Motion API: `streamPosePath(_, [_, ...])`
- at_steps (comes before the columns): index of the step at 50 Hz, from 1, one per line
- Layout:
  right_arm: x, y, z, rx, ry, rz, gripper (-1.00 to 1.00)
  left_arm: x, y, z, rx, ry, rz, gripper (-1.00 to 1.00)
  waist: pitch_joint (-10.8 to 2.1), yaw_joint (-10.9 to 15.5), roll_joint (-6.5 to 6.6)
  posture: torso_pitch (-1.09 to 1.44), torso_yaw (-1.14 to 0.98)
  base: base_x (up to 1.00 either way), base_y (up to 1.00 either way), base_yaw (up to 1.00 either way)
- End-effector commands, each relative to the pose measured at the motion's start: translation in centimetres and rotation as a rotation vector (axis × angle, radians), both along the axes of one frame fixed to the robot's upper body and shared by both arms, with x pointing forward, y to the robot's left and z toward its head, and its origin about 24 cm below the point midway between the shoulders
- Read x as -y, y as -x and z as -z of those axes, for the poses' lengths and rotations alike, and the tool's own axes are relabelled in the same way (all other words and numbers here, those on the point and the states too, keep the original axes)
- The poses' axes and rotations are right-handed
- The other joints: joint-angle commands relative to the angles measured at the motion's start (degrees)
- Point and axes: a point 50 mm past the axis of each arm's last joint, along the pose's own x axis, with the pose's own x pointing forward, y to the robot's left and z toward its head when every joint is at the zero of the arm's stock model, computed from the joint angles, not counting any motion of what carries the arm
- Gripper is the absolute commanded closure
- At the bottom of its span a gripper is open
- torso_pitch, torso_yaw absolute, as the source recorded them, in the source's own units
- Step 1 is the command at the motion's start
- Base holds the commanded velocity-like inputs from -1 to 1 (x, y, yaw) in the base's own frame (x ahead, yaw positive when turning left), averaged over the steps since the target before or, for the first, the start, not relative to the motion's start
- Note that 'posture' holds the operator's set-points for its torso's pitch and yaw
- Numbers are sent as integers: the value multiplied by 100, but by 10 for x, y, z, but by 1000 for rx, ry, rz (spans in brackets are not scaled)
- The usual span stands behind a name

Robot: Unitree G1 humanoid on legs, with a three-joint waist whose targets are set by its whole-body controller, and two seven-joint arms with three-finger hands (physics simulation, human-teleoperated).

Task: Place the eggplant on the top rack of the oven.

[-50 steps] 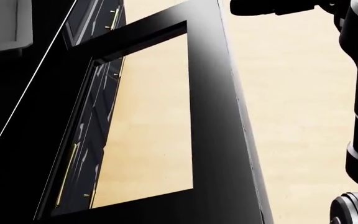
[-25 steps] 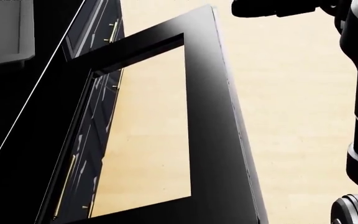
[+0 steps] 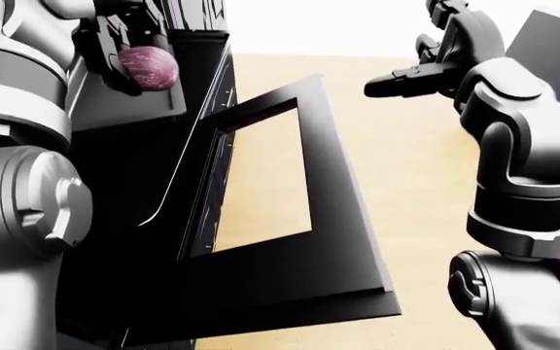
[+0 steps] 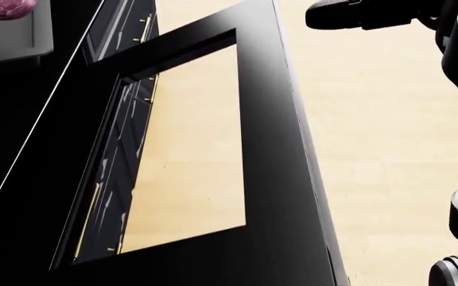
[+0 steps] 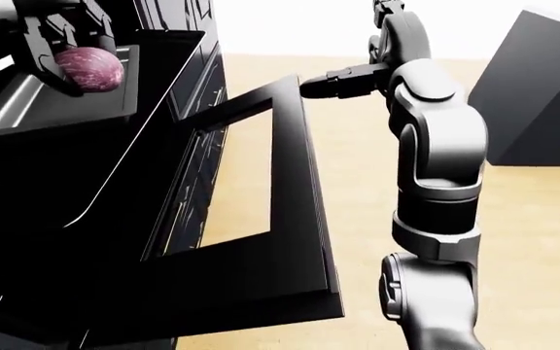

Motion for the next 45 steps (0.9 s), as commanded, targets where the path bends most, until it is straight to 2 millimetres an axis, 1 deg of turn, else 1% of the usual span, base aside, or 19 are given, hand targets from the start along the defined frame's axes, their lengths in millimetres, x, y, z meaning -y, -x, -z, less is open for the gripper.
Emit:
streamPosePath(1, [0,7,-20,92,6,0,-100,2,8,-28,117,-4,5,100,-191,1,28,0,0,0,0,0])
streamPosePath(10, [0,6,-19,90,6,2,-100,-7,5,-18,125,-26,-62,100,-220,-1,41,0,0,0,0,0])
streamPosePath(14, [0,7,-19,89,5,3,-100,-11,2,-10,140,-23,-87,100,-234,-1,45,0,0,0,0,0])
streamPosePath(17, [3,8,-14,86,1,9,-100,-12,0,-4,160,-31,-114,100,-247,-2,50,0,0,0,0,0])
streamPosePath(25, [8,7,-7,76,0,20,-100,-12,-4,5,189,-58,-153,100,-274,-11,42,0,0,0,0,0])
streamPosePath(33, [8,7,-4,71,1,25,-100,-14,-5,6,240,-64,-187,100,-283,-25,56,0,0,0,0,0])
streamPosePath(37, [8,7,-2,67,1,25,-100,-16,-6,11,241,-72,-197,100,-284,-31,62,0,0,0,0,0])
streamPosePath(45, [7,5,-3,66,5,22,-100,-23,-4,9,269,-89,-229,100,-287,-44,76,0,0,0,0,0])
